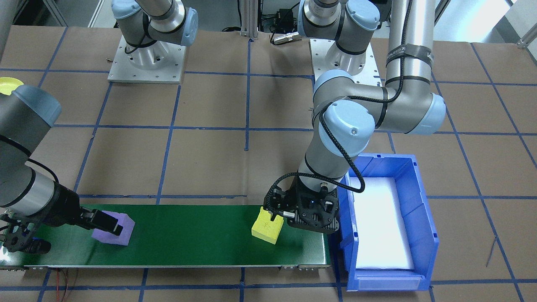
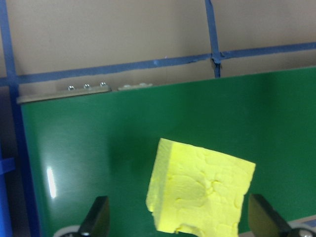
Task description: Move block left to right into plate
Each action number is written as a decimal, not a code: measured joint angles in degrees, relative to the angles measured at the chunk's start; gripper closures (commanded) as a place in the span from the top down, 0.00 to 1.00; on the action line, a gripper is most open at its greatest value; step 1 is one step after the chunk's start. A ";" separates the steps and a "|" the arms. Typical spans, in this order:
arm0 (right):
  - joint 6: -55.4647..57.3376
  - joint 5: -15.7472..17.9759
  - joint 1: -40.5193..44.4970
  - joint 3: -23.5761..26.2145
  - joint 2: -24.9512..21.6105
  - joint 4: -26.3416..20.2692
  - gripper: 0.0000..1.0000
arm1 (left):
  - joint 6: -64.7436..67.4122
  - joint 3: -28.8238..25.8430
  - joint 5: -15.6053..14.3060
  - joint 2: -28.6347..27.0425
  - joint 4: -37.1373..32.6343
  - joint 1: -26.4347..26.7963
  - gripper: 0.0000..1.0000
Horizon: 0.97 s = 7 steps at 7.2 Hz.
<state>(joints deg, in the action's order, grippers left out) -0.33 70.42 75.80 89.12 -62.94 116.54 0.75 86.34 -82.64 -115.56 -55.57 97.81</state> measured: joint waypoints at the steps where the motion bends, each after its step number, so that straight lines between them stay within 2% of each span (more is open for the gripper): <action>1: -0.73 0.06 0.02 0.02 0.32 0.36 0.98 | -1.25 0.63 -0.01 3.56 -3.70 -1.97 1.00; 2: -1.68 0.26 0.03 0.05 0.69 0.61 0.96 | -2.99 1.10 -0.07 8.31 -10.66 -4.43 1.00; 3: -2.61 0.57 0.00 0.10 1.05 0.83 0.82 | -4.84 1.46 -0.42 13.21 -18.33 -6.67 1.00; 4: -3.19 1.19 -0.05 0.14 1.26 0.94 0.61 | -6.26 1.72 -1.63 18.01 -25.40 -8.42 1.00; 5: -3.90 2.90 -0.09 0.14 1.21 1.01 0.48 | -7.25 1.91 -3.22 22.10 -31.11 -9.46 1.00; 7: -5.27 7.79 -0.25 -0.51 0.46 0.98 0.41 | -7.83 1.96 -4.29 25.84 -36.28 -9.83 1.00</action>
<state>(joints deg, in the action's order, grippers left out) -5.60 78.20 75.55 88.61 -62.48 117.52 -7.07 88.30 -86.93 -89.72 -91.85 87.98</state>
